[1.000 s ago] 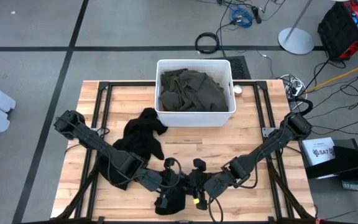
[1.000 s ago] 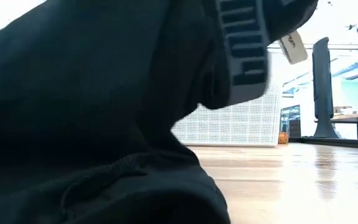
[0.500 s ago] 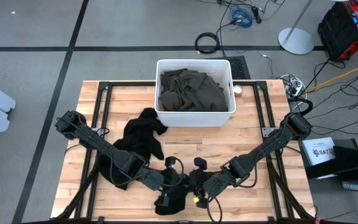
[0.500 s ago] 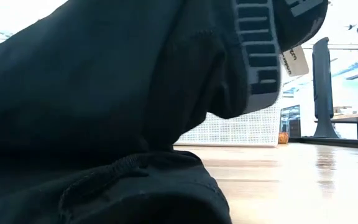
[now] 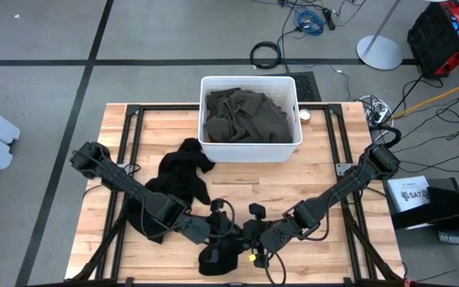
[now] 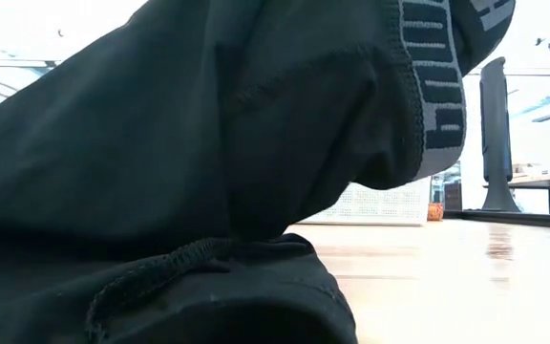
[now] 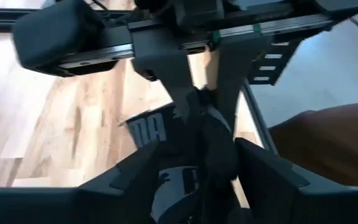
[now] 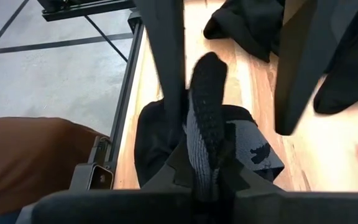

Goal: Sort clothes
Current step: Put the black boxer into the white bin

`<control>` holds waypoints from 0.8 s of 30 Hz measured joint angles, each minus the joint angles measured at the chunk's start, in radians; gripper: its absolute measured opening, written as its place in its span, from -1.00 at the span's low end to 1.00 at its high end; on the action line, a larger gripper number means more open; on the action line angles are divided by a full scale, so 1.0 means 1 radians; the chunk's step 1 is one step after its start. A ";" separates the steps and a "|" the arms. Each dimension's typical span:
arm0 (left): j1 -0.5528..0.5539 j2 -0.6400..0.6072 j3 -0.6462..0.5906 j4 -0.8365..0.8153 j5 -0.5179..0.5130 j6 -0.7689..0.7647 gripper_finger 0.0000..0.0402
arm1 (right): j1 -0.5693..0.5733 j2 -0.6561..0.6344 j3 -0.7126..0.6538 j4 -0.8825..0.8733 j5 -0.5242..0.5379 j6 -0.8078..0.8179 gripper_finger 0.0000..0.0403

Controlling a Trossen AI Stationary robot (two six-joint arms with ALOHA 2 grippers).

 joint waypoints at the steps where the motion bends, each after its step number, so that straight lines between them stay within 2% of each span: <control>1: 0.000 -0.001 0.000 0.000 0.014 0.000 0.08 | 0.000 0.000 0.000 0.000 0.000 0.000 -0.97; 8: -0.001 -0.009 0.018 -0.012 0.046 0.026 0.10 | 0.001 -0.001 0.000 -0.009 -0.016 0.000 -0.97; 12: -0.001 -0.046 0.019 -0.093 0.047 -0.005 0.10 | 0.003 -0.001 0.000 -0.034 -0.023 0.011 -0.97; 18: -0.003 -0.084 0.019 -0.283 0.047 -0.131 0.10 | 0.003 -0.002 0.000 -0.052 -0.023 0.014 -0.97; 24: -0.021 -0.076 0.016 -0.323 0.049 -0.135 0.10 | 0.003 -0.002 0.000 -0.050 -0.023 0.014 -0.97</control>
